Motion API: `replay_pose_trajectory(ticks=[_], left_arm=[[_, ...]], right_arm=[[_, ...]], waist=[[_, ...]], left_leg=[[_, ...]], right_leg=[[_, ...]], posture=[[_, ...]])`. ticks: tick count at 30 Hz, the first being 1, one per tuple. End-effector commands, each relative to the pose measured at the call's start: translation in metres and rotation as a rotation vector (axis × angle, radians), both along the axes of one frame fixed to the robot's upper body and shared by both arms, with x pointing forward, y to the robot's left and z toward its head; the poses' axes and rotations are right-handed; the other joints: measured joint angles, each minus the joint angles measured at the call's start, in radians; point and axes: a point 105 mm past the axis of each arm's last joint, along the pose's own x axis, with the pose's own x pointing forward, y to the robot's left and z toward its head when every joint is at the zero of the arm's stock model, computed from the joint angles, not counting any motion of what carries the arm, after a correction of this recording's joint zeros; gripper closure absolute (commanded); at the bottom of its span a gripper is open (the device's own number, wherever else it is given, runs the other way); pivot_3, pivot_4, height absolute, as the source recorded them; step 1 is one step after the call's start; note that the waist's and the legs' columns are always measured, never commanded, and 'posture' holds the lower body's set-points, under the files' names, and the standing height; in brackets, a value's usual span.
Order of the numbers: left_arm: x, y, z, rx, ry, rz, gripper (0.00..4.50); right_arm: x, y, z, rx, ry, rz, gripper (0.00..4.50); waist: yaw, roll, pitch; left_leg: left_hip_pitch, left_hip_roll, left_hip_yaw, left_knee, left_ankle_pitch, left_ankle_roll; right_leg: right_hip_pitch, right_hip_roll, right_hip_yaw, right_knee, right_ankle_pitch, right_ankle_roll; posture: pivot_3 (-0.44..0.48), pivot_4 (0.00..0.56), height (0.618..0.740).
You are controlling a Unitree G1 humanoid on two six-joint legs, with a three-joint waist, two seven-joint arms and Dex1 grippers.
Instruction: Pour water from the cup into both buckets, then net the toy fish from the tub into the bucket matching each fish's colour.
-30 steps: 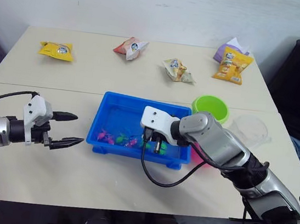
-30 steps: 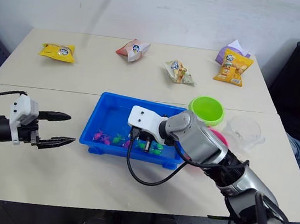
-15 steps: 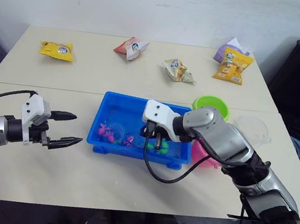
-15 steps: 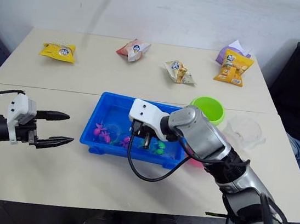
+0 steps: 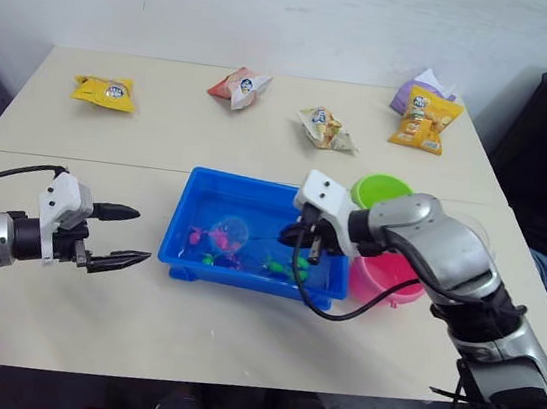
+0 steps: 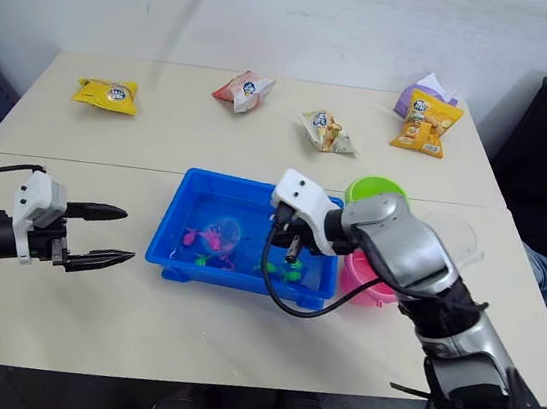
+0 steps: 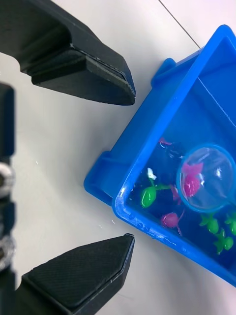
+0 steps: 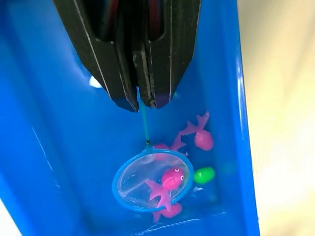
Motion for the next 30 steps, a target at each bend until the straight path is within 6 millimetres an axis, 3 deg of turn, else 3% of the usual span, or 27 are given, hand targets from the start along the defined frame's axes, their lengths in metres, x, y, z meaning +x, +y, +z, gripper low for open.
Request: replay_pose_trajectory(ticks=[1, 5, 10, 12, 19, 26, 30], left_arm=[[0.000, -0.005, 0.017, -0.032, -0.060, -0.021, 0.02], [0.006, -0.017, 0.029, -0.117, -0.092, -0.042, 0.02], [0.010, -0.038, 0.040, -0.161, -0.110, -0.115, 0.02], [0.013, -0.053, 0.051, -0.208, -0.128, -0.168, 0.02], [0.019, -0.089, 0.059, -0.261, -0.114, -0.317, 0.02], [0.033, -0.115, 0.051, -0.287, -0.069, -0.444, 0.02], [0.037, -0.121, 0.047, -0.282, -0.044, -0.482, 0.02]], right_arm=[[-0.006, -0.013, 0.020, 0.061, -0.051, 0.000, 4.50], [-0.018, -0.030, 0.026, 0.064, -0.145, 0.044, 4.50], [-0.032, -0.048, 0.031, 0.166, -0.137, -0.009, 4.50], [-0.042, -0.058, 0.035, 0.220, -0.161, -0.022, 4.50], [-0.070, -0.098, 0.042, 0.282, -0.201, -0.189, 4.50], [-0.100, -0.165, 0.047, 0.325, -0.395, -0.519, 4.50], [-0.118, -0.196, 0.036, 0.241, -0.485, -0.629, 4.50]], waist=[[0.000, 0.000, 0.000], [0.003, 0.000, 0.000], [0.004, 0.000, 0.000], [0.007, 0.000, 0.000], [0.029, 0.000, 0.000], [0.036, 0.000, 0.000], [0.028, 0.000, 0.000]], left_leg=[[0.000, 0.000, 0.000, 0.000, 0.000, 0.000], [0.000, 0.000, 0.000, 0.000, 0.000, 0.000], [0.000, 0.000, 0.000, 0.000, 0.000, 0.000], [0.000, 0.000, 0.000, 0.000, 0.000, 0.000], [0.001, -0.001, 0.000, 0.001, 0.000, 0.000], [0.002, -0.001, -0.001, 0.001, 0.000, 0.000], [0.004, -0.002, 0.001, 0.002, 0.000, 0.000]], right_leg=[[0.000, 0.000, 0.000, 0.000, 0.000, 0.000], [0.000, 0.000, 0.000, 0.000, 0.000, 0.000], [0.001, 0.000, 0.000, 0.000, 0.000, 0.000], [0.001, 0.000, 0.000, 0.000, 0.000, 0.000], [0.003, 0.001, 0.000, -0.001, 0.000, 0.001], [0.005, 0.003, 0.000, -0.002, 0.001, 0.001], [0.006, 0.004, 0.002, -0.001, 0.001, 0.002]], posture=[[0.000, 0.150, 0.739], [0.000, 0.150, 0.739], [0.000, 0.150, 0.739], [0.000, 0.150, 0.739], [0.000, 0.150, 0.739], [0.000, 0.150, 0.739], [0.000, 0.150, 0.739]])
